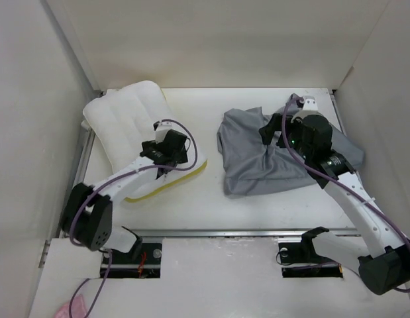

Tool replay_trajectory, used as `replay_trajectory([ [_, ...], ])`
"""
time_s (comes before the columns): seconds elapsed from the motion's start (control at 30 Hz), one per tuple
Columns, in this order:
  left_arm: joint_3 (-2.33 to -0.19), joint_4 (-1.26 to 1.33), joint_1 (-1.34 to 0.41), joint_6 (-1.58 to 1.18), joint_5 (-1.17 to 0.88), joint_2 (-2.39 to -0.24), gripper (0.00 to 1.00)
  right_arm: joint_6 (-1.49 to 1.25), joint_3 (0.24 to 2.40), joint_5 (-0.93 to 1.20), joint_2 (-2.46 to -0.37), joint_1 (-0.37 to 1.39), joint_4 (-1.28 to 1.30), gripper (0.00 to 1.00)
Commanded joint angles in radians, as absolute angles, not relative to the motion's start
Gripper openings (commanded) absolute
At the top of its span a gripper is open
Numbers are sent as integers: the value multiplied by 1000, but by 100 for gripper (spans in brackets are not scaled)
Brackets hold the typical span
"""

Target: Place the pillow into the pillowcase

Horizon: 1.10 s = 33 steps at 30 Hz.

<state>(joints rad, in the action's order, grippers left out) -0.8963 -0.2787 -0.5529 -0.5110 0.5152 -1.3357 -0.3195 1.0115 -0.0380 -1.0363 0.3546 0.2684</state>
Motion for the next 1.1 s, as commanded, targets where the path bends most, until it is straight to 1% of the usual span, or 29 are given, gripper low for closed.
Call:
replay_trajectory([
  [0.0, -986, -345, -568, -529, 630, -1463, 100, -304, 986, -11, -1015, 363, 273, 100],
  [0.17, -1066, -330, -578, -392, 643, -1665, 100, -293, 951, 0, -1034, 364, 273, 100],
  [0.23, -1112, -312, -578, -347, 606, -1707, 100, -293, 939, 0, -1045, 364, 273, 100],
  [0.27, -1112, -293, -578, -321, 548, -1724, 100, -293, 939, 9, -1045, 364, 273, 100],
  [0.37, -1144, -242, -569, -247, 457, -1788, 100, -284, 930, 9, -1055, 364, 273, 100],
  [0.4, -1158, -233, -569, -235, 419, -1804, 93, -284, 930, 9, -1055, 364, 262, 100],
  [0.43, -1176, -233, -569, -226, 405, -1836, 59, -273, 920, 9, -1055, 364, 250, 100],
  [0.47, -1187, -233, -569, -210, 405, -1850, 38, -273, 911, 9, -1055, 364, 250, 100],
  [0.5, -1198, -233, -569, -219, 411, -1861, 0, -273, 911, 9, -1066, 364, 250, 100],
  [0.6, -1229, -247, -569, -232, 414, -1847, 0, -247, 911, 9, -1095, 364, 241, 100],
  [0.77, -1250, -206, -592, -228, 396, -1647, 0, -216, 911, 64, -1233, 376, 195, 100],
  [0.83, -1259, -206, -592, -250, 416, -1585, 0, -216, 949, 64, -1294, 414, 183, 100],
  [0.87, -1259, -206, -592, -250, 442, -1531, 0, -216, 991, 31, -1366, 451, 183, 98],
  [0.9, -1259, -206, -592, -261, 455, -1508, 0, -216, 991, 31, -1405, 451, 183, 98],
  [0.93, -1259, -206, -592, -261, 468, -1487, 0, -216, 1044, -15, -1445, 494, 183, 96],
  [1.0, -1259, -206, -578, -271, 521, -1442, 0, -207, 1110, -73, -1567, 541, 213, 96],
  [1.03, -1259, -206, -578, -272, 522, -1433, 0, -207, 1174, -128, -1606, 579, 225, 92],
  [1.07, -1259, -206, -562, -272, 522, -1433, 0, -207, 1204, -152, -1643, 595, 238, 92],
])
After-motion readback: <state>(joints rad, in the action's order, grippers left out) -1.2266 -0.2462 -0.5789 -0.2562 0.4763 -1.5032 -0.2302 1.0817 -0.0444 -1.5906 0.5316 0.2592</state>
